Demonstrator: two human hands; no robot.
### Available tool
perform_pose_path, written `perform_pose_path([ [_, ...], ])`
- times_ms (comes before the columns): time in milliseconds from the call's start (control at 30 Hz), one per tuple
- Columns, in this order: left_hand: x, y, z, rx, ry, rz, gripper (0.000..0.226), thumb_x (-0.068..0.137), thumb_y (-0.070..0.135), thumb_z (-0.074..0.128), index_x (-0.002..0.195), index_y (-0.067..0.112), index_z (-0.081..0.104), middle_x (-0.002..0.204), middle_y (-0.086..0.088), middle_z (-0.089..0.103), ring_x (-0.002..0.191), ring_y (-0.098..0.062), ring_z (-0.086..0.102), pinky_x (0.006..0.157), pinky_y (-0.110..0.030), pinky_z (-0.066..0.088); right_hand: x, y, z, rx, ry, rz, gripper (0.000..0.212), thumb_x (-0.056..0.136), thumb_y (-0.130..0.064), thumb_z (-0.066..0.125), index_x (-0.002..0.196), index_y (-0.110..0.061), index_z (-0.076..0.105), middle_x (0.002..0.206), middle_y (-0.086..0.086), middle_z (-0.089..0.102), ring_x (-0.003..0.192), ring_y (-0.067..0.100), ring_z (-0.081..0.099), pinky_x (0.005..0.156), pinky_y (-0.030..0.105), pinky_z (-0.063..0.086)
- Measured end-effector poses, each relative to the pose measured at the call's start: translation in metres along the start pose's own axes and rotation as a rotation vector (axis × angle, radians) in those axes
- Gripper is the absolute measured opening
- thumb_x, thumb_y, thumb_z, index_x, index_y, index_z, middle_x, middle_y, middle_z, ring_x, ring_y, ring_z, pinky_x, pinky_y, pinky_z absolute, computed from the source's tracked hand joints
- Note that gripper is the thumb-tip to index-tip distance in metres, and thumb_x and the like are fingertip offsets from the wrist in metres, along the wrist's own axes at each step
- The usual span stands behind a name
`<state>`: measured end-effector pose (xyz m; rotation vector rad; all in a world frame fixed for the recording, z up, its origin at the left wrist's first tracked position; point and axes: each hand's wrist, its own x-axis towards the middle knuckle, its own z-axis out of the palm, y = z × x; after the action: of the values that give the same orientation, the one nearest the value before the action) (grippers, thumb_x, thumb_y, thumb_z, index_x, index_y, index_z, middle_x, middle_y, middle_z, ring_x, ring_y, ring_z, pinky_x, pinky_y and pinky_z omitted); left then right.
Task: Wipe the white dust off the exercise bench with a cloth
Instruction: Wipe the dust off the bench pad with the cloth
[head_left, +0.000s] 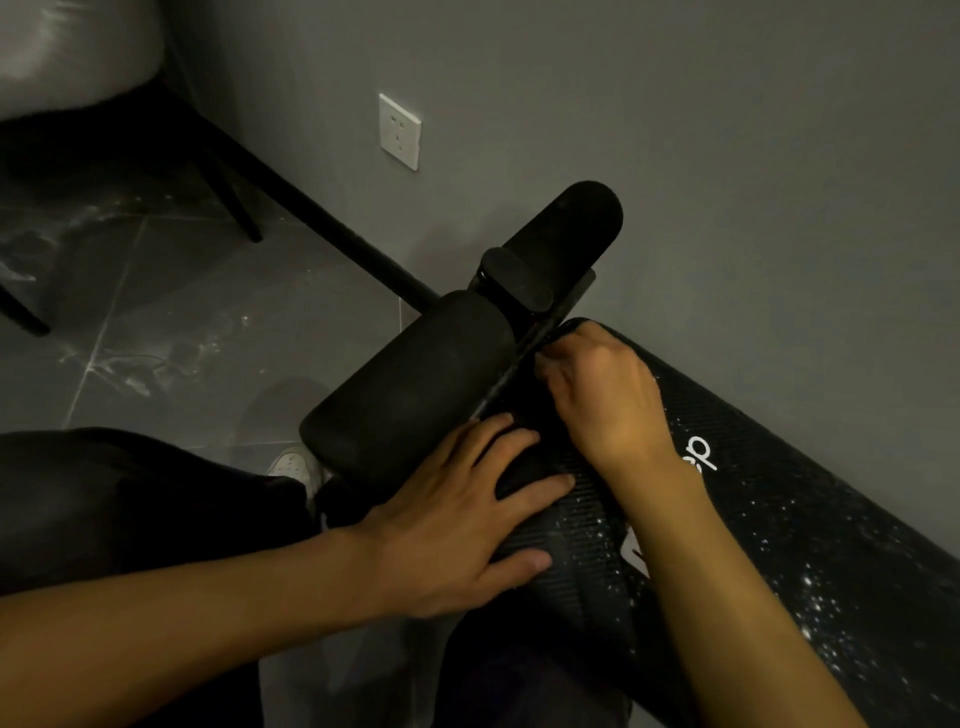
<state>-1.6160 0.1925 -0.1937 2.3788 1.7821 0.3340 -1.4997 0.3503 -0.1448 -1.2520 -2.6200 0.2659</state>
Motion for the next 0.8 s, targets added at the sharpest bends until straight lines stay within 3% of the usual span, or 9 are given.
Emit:
perform_pose_path([
  [167, 0.000, 0.000, 0.000, -0.023, 0.037, 0.019, 0.065, 0.101, 0.063, 0.038, 0.157, 0.031, 0.030, 0.157, -0.014, 0.026, 0.149, -0.033, 0.014, 0.120, -0.048, 0.011, -0.027, -0.008, -0.008, 0.189, -0.170, -0.186, 0.016, 0.098, -0.032, 0.057, 0.103, -0.025, 0.070, 0.100, -0.011, 0.057, 0.088, 0.009, 0.060, 0.075, 0.035, 0.054],
  [233, -0.001, 0.000, 0.001, 0.013, 0.053, 0.008, 0.064, 0.100, 0.064, 0.039, 0.155, 0.031, 0.035, 0.154, -0.013, 0.032, 0.147, -0.033, 0.020, 0.119, -0.047, 0.014, -0.024, -0.003, -0.009, 0.167, -0.144, -0.134, 0.016, 0.097, -0.034, 0.058, 0.104, -0.027, 0.070, 0.100, -0.011, 0.057, 0.089, 0.009, 0.060, 0.074, 0.034, 0.053],
  [367, 0.000, 0.001, 0.004, 0.014, 0.047, 0.002, 0.064, 0.098, 0.064, 0.040, 0.153, 0.031, 0.039, 0.151, -0.013, 0.038, 0.144, -0.035, 0.025, 0.117, -0.049, 0.020, 0.008, -0.001, 0.002, -0.011, 0.027, 0.020, 0.019, 0.100, -0.028, 0.055, 0.101, -0.015, 0.069, 0.101, -0.001, 0.058, 0.088, 0.021, 0.061, 0.068, 0.038, 0.052],
  [533, 0.004, 0.001, -0.001, -0.046, 0.021, -0.003, 0.064, 0.098, 0.063, 0.042, 0.152, 0.031, 0.034, 0.151, -0.015, 0.035, 0.145, -0.034, 0.024, 0.122, -0.052, 0.022, -0.019, -0.016, -0.001, 0.182, -0.120, -0.163, 0.016, 0.100, -0.032, 0.057, 0.105, -0.025, 0.070, 0.099, -0.010, 0.057, 0.087, 0.010, 0.060, 0.073, 0.035, 0.053],
  [600, 0.005, 0.004, -0.001, -0.037, 0.020, -0.017, 0.065, 0.096, 0.064, 0.044, 0.151, 0.031, 0.037, 0.150, -0.014, 0.037, 0.145, -0.034, 0.025, 0.121, -0.052, 0.023, -0.019, -0.009, -0.006, 0.165, -0.093, -0.117, 0.017, 0.100, -0.037, 0.056, 0.106, -0.028, 0.070, 0.100, -0.011, 0.057, 0.089, 0.010, 0.060, 0.072, 0.034, 0.052],
  [700, 0.010, 0.007, 0.000, -0.017, -0.001, -0.044, 0.067, 0.093, 0.066, 0.045, 0.150, 0.032, 0.040, 0.149, -0.015, 0.039, 0.143, -0.036, 0.030, 0.118, -0.055, 0.029, 0.014, 0.011, 0.000, -0.035, 0.013, 0.027, 0.021, 0.101, -0.032, 0.053, 0.109, -0.018, 0.068, 0.106, 0.000, 0.059, 0.091, 0.022, 0.062, 0.070, 0.038, 0.051],
  [800, 0.017, 0.011, -0.004, -0.017, -0.018, -0.061, 0.067, 0.094, 0.067, 0.043, 0.152, 0.034, 0.035, 0.153, -0.015, 0.034, 0.145, -0.035, 0.024, 0.118, -0.057, 0.024, 0.039, 0.022, 0.000, -0.045, 0.070, 0.159, 0.025, 0.101, -0.028, 0.055, 0.111, -0.010, 0.069, 0.109, 0.008, 0.059, 0.093, 0.031, 0.064, 0.072, 0.045, 0.056],
])
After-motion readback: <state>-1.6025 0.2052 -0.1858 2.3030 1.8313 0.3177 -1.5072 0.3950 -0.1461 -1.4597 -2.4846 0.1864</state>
